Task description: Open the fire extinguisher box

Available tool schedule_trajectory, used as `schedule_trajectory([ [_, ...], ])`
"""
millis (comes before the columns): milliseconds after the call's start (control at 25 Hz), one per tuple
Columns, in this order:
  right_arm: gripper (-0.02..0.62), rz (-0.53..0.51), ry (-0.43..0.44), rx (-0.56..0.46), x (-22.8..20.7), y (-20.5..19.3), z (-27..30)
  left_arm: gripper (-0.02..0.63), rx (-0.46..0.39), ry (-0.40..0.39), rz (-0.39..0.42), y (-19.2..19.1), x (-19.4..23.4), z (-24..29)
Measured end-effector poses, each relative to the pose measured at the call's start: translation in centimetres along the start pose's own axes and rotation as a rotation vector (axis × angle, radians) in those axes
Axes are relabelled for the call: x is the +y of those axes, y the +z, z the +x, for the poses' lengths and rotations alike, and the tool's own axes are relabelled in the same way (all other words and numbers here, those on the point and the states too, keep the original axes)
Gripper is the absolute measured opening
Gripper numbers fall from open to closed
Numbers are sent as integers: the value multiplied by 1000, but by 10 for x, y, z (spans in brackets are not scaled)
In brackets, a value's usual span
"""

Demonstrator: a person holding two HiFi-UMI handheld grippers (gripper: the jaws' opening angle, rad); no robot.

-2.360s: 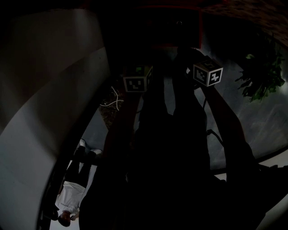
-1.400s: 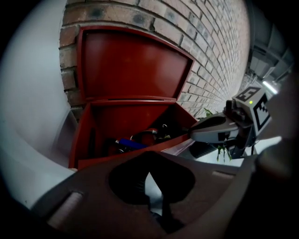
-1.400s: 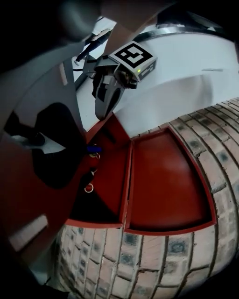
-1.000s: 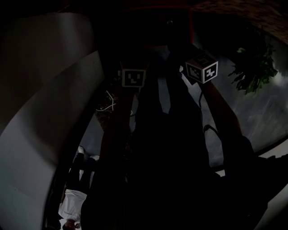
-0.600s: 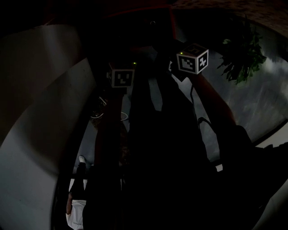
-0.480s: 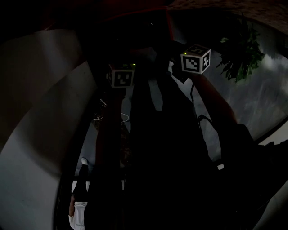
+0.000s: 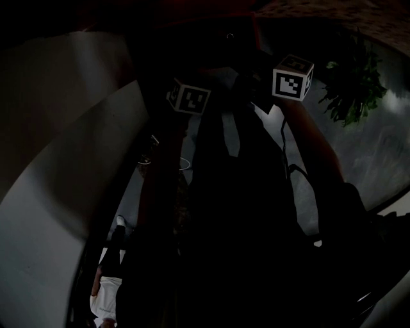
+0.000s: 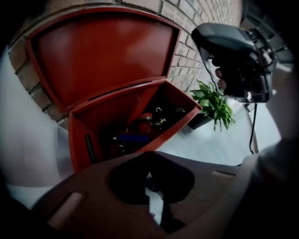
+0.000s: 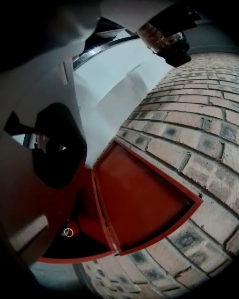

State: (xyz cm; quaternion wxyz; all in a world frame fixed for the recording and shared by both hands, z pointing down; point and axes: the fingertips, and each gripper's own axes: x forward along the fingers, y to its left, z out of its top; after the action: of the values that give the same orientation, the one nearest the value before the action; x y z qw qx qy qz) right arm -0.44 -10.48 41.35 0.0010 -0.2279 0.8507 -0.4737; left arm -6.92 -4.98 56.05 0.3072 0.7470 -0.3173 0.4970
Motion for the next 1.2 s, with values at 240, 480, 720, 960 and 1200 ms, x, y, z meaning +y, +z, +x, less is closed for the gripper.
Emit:
schedule_trajectory([
  [240,-2,22,-40,32,-9,-25,-9,2,14,18,52,0,5,1],
  [480,-2,-328,-298,263,-46,-63,-23,2,32,41,125,2,1,2],
  [720,-2,-270,-277,496,-77,-135,-6,2,-10,43,109,3,-1,2],
  [960,-2,-240,-337,469,-98,-158,23,2,-87,1,5,-1,4,0],
  [1200,-2,-169,-339,410,-99,-157,33,2,-136,70,-149,-32,29,-12],
])
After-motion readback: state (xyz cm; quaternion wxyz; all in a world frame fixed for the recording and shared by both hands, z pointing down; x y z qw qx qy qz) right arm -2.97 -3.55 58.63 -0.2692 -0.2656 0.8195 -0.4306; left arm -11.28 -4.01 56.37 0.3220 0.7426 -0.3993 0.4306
